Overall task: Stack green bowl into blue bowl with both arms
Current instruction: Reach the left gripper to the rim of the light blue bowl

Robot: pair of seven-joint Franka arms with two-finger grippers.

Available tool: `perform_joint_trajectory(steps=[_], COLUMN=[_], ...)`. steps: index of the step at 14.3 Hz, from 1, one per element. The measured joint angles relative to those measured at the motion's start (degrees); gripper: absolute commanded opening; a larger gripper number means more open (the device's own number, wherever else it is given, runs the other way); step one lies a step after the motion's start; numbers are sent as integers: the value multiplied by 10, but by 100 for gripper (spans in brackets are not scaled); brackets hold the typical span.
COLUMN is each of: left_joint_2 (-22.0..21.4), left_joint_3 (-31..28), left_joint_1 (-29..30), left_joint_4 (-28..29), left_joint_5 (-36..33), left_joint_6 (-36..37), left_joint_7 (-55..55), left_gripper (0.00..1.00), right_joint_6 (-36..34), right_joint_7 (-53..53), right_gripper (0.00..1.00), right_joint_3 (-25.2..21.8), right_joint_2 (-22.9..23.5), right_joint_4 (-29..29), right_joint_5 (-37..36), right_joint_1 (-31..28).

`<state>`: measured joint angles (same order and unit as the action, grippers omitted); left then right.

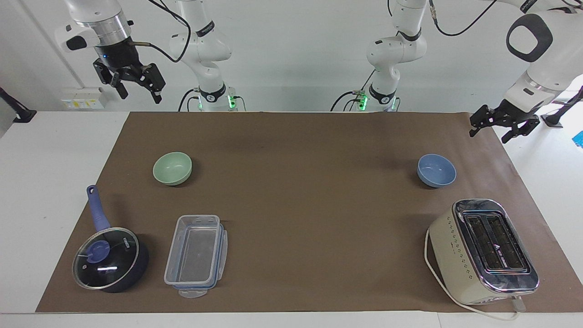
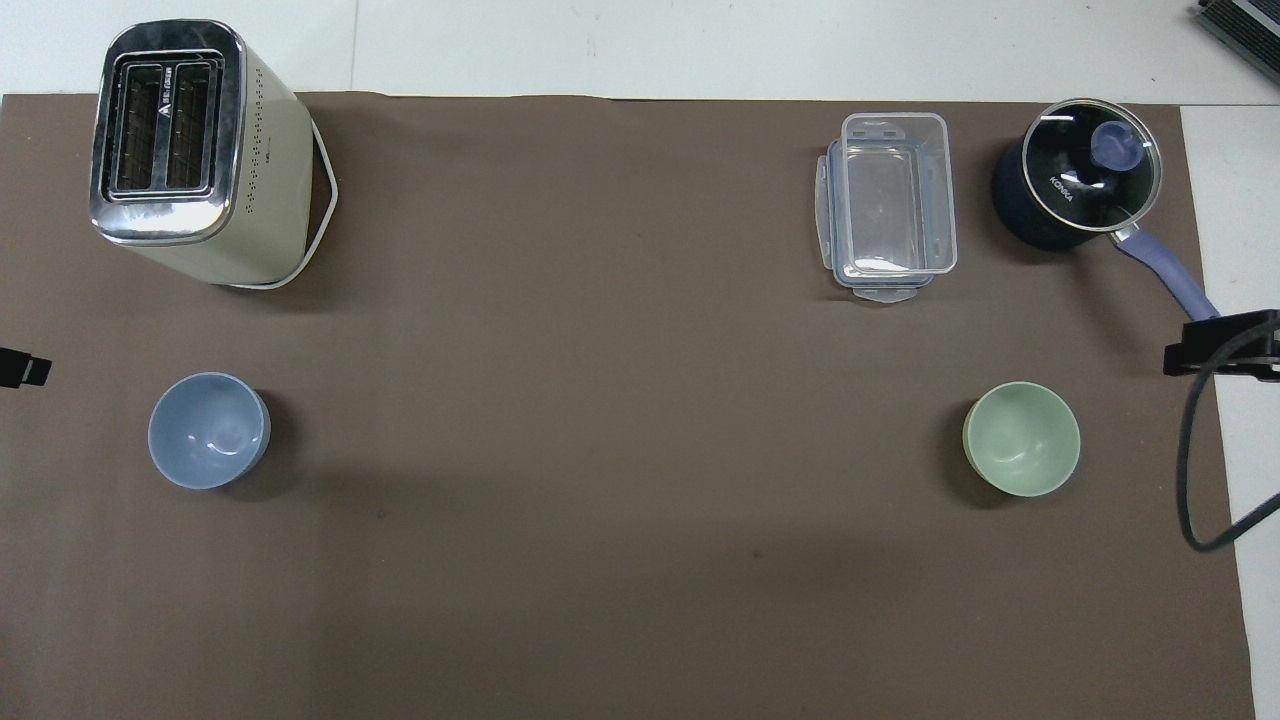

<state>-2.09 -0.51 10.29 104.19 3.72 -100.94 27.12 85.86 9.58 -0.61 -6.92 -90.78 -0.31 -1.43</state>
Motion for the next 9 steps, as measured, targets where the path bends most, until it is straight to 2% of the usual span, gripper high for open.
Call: perform_joint_trajectory(steps=[9], left_joint_2=[5], left_joint_3=[-1], left_joint_1=[15], left_joint_4=[146], left_joint_5=[18], left_joint_6=[-157], left_joint_7=[0], left_gripper=[100], right_joint_6=[0], right_joint_7=[-2], right_gripper=[100], right_joint_3=[-1], right_joint_2=[0], right_joint_4=[-1], right_joint_5=[0], right_joint_1=[-2])
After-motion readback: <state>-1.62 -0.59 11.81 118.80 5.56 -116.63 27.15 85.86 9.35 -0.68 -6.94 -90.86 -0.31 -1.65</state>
